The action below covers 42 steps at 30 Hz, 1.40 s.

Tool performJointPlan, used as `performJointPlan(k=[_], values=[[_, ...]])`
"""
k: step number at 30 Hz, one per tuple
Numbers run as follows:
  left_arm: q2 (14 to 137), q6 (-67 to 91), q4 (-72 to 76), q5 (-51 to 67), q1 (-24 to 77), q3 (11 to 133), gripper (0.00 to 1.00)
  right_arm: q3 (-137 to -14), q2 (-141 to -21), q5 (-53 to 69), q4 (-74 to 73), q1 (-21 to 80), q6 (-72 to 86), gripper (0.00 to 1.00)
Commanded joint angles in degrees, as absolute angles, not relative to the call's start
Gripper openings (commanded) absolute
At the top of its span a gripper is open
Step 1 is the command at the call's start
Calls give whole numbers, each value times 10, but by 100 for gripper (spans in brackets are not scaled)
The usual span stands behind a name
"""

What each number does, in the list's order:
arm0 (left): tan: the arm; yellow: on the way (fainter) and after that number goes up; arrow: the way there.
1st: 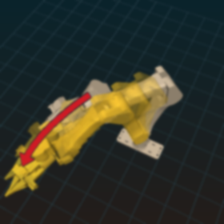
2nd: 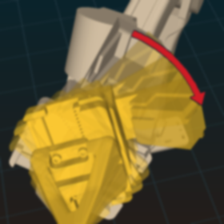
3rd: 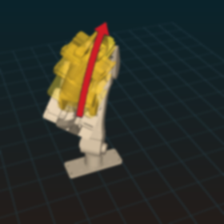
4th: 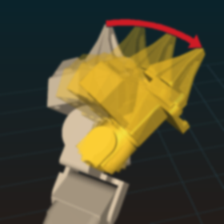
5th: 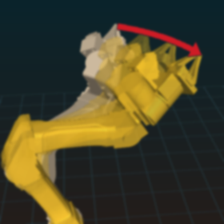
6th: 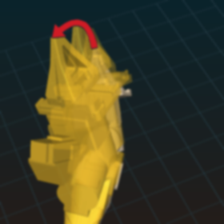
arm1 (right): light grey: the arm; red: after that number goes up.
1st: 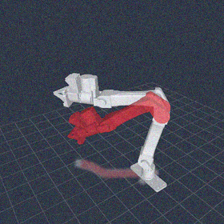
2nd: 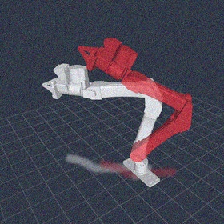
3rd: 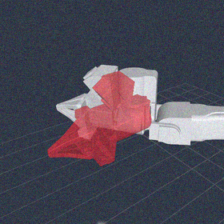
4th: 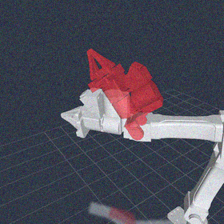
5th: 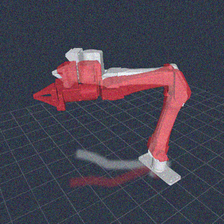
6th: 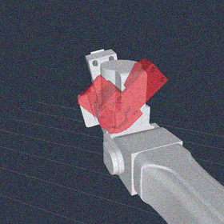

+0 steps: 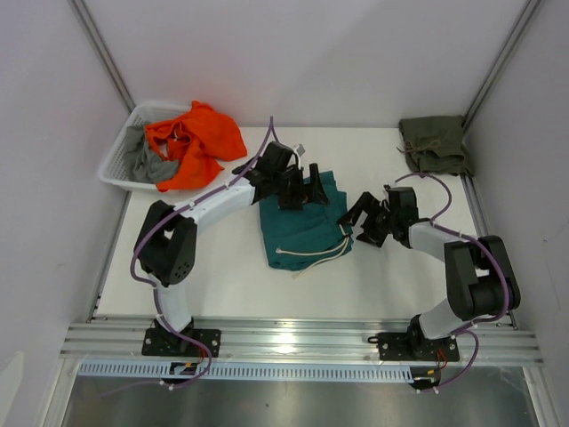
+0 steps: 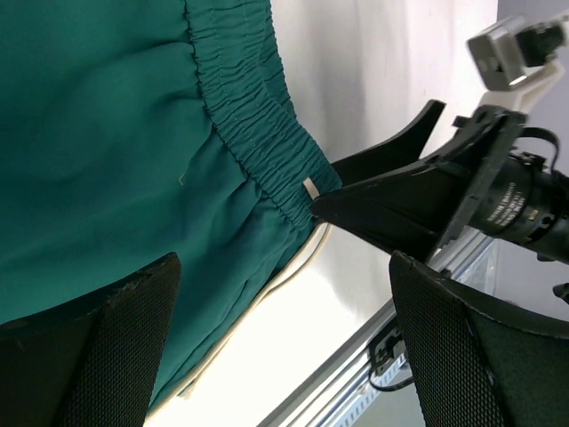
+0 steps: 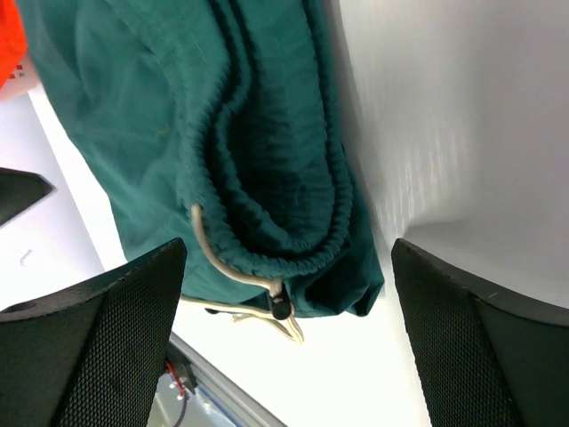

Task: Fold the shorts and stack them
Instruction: Fold the shorts, then neatly place the folded shorts to the corner

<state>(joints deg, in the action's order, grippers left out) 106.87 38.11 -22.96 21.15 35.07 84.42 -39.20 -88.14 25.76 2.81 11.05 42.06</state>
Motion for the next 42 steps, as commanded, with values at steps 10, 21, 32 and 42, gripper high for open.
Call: performJointPlan(k=[10,21,32,42], values=[[1026,423,-102,222,373,712,99,-489,-975,321,18,77,338,100],[1038,429,-63,225,381,653,99,-519,-1076,359,39,119,316,100],[1046,396,-45,215,386,614,99,-507,-1107,388,56,179,309,99],[1029,361,-31,212,386,570,99,-557,-1163,445,45,196,295,68]])
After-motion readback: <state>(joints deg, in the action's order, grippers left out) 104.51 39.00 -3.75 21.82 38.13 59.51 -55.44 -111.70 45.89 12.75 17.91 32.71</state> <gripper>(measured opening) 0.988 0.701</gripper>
